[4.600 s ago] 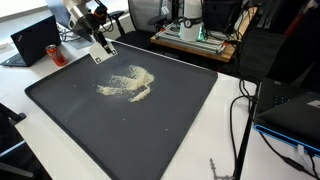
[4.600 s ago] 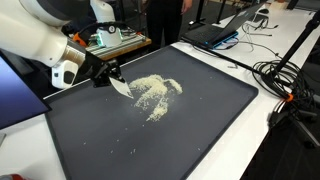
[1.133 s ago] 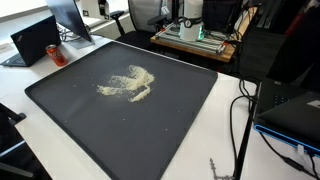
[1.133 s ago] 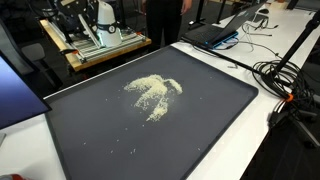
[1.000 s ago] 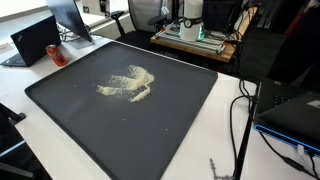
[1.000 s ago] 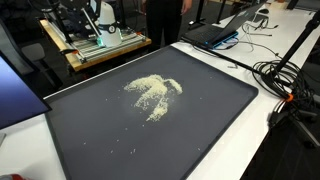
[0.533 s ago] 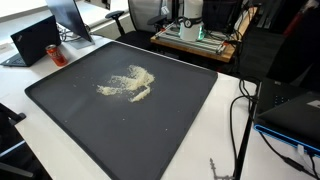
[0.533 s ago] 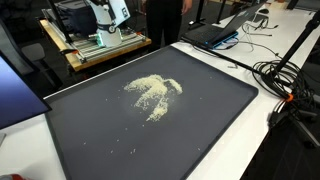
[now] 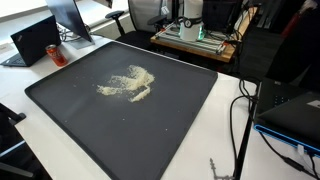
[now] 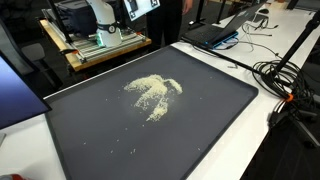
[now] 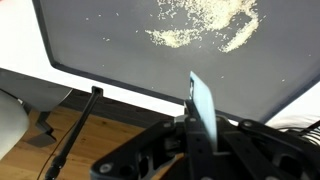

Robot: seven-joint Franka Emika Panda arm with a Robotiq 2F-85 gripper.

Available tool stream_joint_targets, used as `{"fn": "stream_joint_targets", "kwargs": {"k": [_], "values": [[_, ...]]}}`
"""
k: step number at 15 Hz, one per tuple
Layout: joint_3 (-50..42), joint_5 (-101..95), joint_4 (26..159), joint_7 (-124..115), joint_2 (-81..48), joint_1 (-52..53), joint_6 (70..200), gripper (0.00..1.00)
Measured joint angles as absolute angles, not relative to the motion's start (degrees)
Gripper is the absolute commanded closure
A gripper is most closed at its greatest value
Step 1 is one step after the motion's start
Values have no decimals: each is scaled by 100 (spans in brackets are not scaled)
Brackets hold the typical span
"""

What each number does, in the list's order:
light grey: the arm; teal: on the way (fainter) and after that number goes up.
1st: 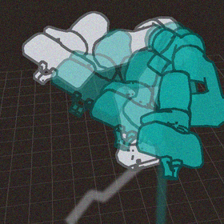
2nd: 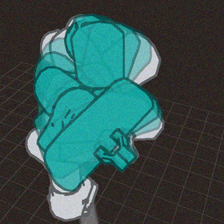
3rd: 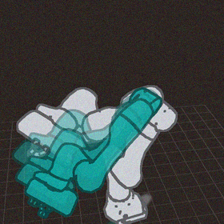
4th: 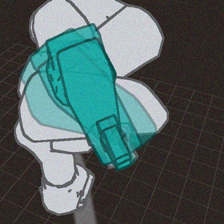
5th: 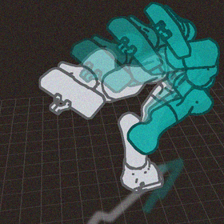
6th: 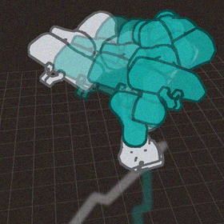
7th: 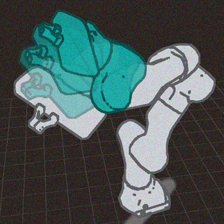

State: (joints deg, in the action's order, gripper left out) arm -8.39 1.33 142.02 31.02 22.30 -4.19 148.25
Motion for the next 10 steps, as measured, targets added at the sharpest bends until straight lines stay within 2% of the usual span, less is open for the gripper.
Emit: {"fn": "stream_joint_targets", "kwargs": {"k": [10], "values": [[-142, -1341, 14040, 2503, 2161, -374, 14208, 99]]}}
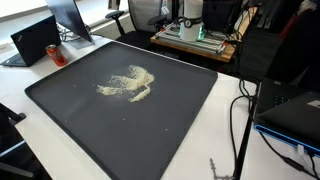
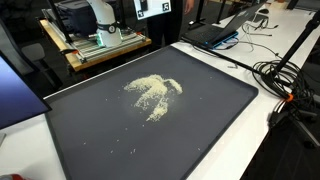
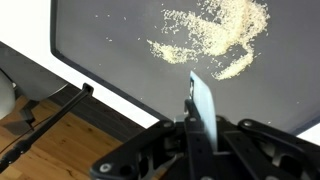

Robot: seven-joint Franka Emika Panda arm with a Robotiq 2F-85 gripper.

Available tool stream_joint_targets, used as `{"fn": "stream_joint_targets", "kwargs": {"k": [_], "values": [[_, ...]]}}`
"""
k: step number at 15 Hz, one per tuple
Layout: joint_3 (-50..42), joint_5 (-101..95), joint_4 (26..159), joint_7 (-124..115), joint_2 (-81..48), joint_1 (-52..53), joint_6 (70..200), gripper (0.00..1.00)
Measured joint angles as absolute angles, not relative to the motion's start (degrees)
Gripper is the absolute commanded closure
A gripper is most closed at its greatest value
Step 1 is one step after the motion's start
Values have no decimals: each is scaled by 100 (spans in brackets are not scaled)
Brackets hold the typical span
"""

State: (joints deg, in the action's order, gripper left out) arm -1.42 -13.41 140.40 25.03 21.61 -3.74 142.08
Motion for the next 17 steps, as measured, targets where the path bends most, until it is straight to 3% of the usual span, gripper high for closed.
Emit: {"fn": "stream_joint_targets", "kwargs": {"k": [17], "values": [[253, -1684, 12458, 2333, 876, -50, 12295, 99]]}}
